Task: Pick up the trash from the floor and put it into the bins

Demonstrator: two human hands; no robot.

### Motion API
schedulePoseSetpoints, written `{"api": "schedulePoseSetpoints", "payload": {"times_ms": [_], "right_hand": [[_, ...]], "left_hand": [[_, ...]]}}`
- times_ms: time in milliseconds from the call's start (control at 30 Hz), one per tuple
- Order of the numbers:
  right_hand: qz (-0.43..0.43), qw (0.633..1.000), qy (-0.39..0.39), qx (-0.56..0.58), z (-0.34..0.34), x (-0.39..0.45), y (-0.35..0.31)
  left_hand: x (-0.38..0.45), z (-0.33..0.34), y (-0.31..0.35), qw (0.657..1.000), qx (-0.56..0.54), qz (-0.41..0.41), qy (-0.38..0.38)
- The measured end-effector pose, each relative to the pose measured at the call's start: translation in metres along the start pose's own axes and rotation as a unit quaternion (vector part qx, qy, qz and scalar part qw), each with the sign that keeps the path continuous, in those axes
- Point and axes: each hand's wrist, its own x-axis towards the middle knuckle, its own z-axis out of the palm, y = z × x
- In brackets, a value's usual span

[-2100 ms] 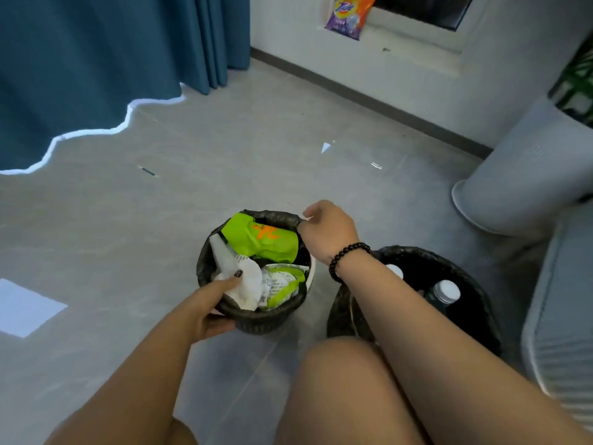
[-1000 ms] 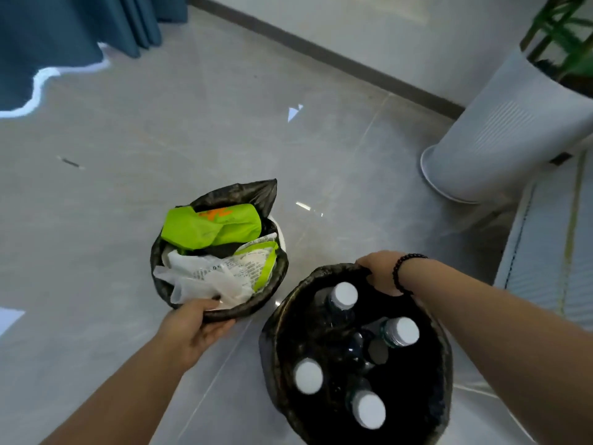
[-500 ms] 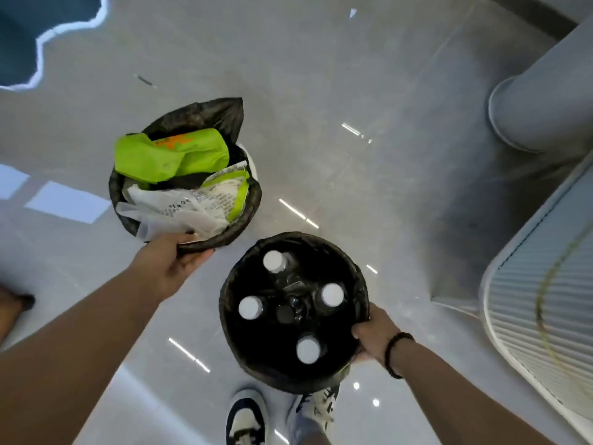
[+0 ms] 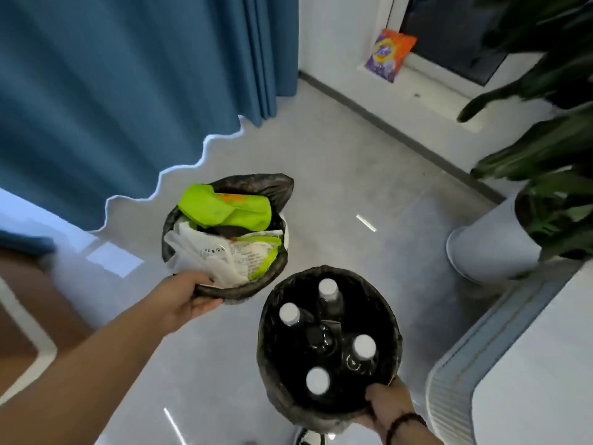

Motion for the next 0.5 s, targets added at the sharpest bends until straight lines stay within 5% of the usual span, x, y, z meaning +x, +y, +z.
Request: {"api": "schedulePoseSetpoints", "payload": {"times_ms": [200, 500], "right_hand": [[0.029, 0.994, -0.019, 0.108, -0.006, -0.118, -0.117], [0.035, 0.984, 0.014, 0.172, 0.039, -0.147, -0.224]], "left_hand": [[-0.070, 0.005, 0.067, 0.999, 0.021, 0.027, -0.016], [-0.083, 0.018, 0.169, 0.999, 0.026, 0.026, -0.008]]}}
